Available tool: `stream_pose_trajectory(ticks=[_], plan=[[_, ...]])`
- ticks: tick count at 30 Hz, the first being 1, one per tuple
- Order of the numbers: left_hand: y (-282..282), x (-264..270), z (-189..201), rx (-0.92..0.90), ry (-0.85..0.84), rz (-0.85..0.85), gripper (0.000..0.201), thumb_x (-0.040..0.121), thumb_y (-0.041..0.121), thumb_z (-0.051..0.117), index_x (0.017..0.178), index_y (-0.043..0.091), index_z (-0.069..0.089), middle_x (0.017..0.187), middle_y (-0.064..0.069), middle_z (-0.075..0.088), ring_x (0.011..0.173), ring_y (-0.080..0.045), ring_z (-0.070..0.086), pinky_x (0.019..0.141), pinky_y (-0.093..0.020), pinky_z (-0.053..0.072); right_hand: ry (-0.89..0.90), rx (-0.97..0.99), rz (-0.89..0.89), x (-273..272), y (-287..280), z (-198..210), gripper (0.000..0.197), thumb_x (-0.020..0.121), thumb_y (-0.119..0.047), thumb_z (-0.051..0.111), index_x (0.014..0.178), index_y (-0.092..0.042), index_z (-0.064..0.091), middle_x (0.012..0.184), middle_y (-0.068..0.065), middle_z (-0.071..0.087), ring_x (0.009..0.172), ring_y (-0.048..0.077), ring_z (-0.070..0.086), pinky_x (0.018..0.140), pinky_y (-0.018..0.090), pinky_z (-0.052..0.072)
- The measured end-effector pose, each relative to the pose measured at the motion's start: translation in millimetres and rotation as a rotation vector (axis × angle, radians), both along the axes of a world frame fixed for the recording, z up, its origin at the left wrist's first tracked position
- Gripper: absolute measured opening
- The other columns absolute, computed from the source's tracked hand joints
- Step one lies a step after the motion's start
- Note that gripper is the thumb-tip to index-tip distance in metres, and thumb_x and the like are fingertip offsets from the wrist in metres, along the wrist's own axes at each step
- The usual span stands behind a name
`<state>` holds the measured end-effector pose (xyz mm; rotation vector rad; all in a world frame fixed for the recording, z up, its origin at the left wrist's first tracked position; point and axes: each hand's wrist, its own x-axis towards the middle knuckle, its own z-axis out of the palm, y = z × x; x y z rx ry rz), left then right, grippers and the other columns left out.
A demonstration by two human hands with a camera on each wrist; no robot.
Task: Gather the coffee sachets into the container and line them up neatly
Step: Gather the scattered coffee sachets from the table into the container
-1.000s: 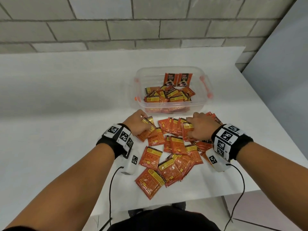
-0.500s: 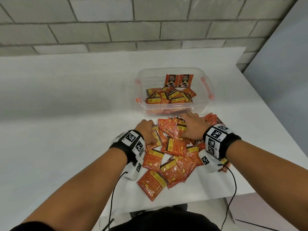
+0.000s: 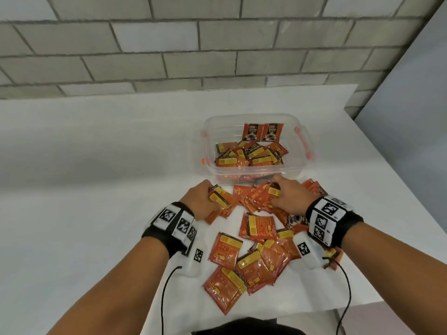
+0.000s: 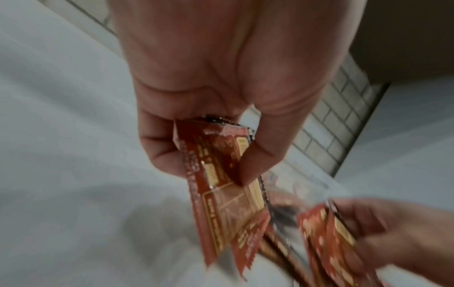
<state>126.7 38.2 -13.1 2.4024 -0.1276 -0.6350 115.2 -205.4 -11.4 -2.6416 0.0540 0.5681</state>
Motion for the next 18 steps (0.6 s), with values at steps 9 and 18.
stream_pose_trajectory(ticks=[9,18], plan=[[22.8,16.9,54.3,-0.59,-0.226,0.392,0.027,0.085,0.0,0.053,0.094,0.026,0.054,0.095,-0.004,0.068,0.09,-0.025,0.067,0.082,-0.045,0.055,-0.118,0.391,-0.044,-3.3,-10.0,66.4,0.016,0.092,-0.016,0.052,0.097,-0.031,0.049,0.08,-0.001,0.063,0.061,0.005,0.056,0.058,0.02,0.042],[-54.5,102.3,54.1,-0.278,-0.024,0.36,0.051,0.083,0.007,0.062,0.129,0.008,0.042,0.116,-0.011,0.057,0.101,-0.029,0.062,0.084,-0.04,0.056,-0.044,0.49,-0.439,104.8,-1.7,31.4,0.048,0.082,-0.018,0.057,0.126,-0.002,0.05,0.108,0.011,0.065,0.079,0.023,0.067,0.058,0.033,0.055]])
